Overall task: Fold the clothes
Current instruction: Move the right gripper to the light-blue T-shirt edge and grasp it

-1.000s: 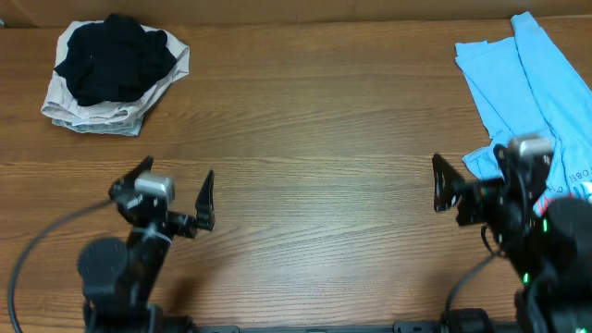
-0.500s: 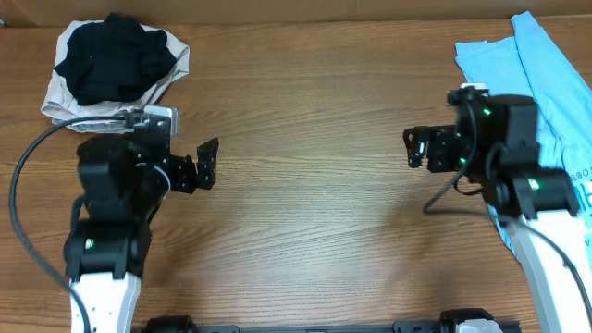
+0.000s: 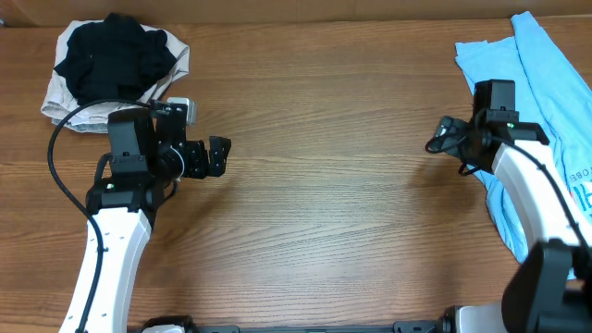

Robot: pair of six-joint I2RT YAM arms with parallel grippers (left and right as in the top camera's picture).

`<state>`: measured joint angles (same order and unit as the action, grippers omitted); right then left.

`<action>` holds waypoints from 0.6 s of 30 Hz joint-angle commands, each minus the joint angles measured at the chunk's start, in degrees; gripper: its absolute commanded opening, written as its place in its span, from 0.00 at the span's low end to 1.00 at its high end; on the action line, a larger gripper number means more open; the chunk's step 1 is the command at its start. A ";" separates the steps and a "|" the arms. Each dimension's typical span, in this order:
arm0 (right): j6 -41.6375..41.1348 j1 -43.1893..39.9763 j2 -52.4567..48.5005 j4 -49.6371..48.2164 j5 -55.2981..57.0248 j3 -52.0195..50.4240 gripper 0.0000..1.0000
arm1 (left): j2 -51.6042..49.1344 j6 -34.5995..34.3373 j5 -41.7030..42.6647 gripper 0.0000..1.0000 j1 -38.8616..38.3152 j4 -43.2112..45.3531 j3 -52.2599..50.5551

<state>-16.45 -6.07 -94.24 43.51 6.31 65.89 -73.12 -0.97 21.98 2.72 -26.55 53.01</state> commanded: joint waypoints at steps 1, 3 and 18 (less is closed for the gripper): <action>-2.58 -2.60 -3.61 -1.07 1.84 1.27 0.85 | -1.14 -0.72 1.73 1.00 0.26 0.31 1.38; -2.91 -3.78 -5.29 -1.99 1.84 1.27 0.80 | -1.51 -0.74 1.40 1.00 0.26 0.44 1.38; -1.11 -4.98 -8.70 -9.46 7.28 -1.33 0.77 | -2.51 -0.31 -3.15 0.95 0.26 0.50 1.38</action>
<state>-17.96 -11.11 -102.83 35.44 11.92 65.80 -75.20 -1.32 20.05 2.72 -26.20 53.01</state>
